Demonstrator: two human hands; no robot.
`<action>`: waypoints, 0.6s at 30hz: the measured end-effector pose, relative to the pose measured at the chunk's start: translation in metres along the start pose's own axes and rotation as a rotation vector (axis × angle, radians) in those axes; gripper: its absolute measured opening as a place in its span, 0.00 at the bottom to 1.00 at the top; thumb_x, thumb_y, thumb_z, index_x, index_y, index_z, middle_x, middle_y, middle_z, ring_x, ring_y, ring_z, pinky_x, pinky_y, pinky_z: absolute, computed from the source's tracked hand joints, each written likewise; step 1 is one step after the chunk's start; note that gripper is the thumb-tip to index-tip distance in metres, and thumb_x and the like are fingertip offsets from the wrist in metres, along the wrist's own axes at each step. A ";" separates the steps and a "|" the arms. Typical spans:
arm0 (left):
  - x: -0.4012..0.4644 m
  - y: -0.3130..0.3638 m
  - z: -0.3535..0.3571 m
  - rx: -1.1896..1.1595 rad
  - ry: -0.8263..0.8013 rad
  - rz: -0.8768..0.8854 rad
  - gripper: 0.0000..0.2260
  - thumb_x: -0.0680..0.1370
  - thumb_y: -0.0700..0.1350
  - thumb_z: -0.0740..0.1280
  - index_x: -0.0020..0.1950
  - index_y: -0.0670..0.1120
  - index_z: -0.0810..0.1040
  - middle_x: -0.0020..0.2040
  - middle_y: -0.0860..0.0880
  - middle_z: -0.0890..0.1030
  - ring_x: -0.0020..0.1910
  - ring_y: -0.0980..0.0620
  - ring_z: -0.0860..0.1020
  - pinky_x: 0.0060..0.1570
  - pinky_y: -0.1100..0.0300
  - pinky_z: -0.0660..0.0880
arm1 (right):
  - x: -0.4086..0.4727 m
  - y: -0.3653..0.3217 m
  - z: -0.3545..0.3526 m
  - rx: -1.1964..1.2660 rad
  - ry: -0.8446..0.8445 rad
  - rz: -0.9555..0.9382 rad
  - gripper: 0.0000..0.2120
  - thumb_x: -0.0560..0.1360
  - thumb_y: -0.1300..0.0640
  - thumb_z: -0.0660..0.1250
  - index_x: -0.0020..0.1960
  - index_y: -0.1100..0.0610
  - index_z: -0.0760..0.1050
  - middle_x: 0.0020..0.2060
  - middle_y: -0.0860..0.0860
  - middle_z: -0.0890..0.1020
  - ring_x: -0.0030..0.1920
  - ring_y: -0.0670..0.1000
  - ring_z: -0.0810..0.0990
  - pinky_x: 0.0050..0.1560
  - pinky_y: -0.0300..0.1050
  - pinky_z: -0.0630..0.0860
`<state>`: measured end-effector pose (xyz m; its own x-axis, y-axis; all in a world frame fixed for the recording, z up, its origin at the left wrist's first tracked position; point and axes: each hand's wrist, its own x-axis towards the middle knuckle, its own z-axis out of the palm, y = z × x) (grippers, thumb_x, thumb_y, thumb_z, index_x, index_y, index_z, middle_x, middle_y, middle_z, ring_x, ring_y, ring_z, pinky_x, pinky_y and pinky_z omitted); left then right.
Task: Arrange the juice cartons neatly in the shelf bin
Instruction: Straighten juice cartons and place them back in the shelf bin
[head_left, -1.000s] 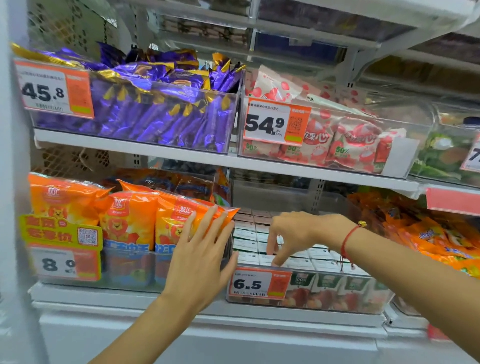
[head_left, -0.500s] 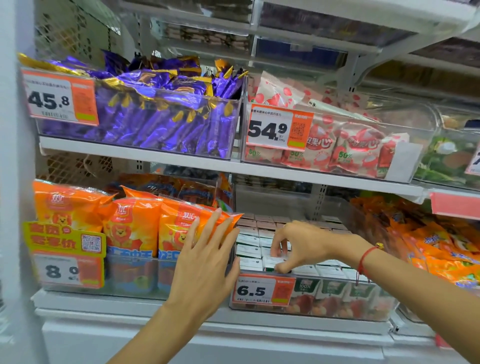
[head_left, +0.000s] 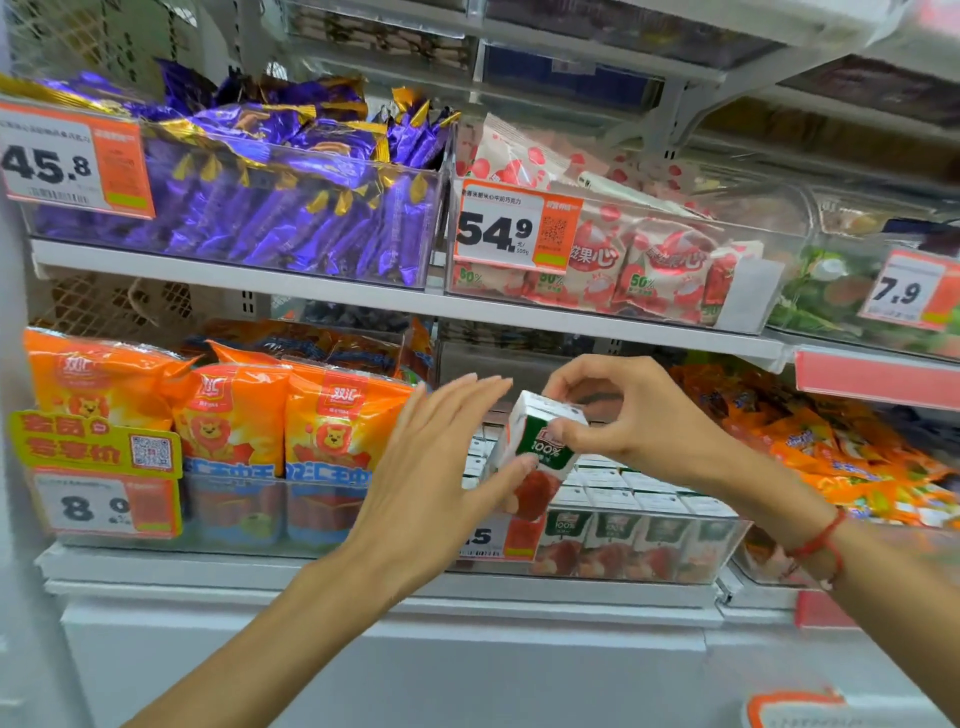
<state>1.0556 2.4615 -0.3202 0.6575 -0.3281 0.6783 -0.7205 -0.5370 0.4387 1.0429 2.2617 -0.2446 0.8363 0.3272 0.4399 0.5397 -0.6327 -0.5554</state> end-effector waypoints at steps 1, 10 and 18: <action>-0.001 0.006 -0.003 -0.059 -0.035 -0.006 0.25 0.75 0.64 0.61 0.72 0.63 0.65 0.66 0.69 0.68 0.68 0.69 0.63 0.71 0.62 0.62 | -0.009 -0.004 0.000 0.030 0.007 0.014 0.08 0.71 0.61 0.74 0.44 0.51 0.79 0.41 0.48 0.83 0.43 0.45 0.82 0.45 0.40 0.80; -0.039 0.041 0.016 -0.790 -0.241 -0.558 0.07 0.76 0.48 0.70 0.54 0.56 0.79 0.52 0.53 0.84 0.54 0.54 0.82 0.52 0.61 0.80 | -0.089 0.004 0.053 0.437 0.127 0.420 0.09 0.77 0.48 0.65 0.55 0.48 0.78 0.52 0.48 0.84 0.48 0.44 0.84 0.42 0.36 0.79; -0.059 0.047 0.031 -0.894 -0.437 -0.723 0.12 0.80 0.49 0.66 0.64 0.53 0.76 0.55 0.53 0.84 0.53 0.57 0.82 0.49 0.65 0.79 | -0.123 0.013 0.078 0.476 0.176 0.509 0.10 0.81 0.45 0.58 0.55 0.42 0.77 0.48 0.38 0.84 0.50 0.36 0.81 0.46 0.33 0.79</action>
<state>0.9897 2.4317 -0.3575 0.8628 -0.5011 -0.0670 0.0554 -0.0380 0.9977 0.9543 2.2685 -0.3609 0.9891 -0.0707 0.1291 0.1036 -0.2890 -0.9517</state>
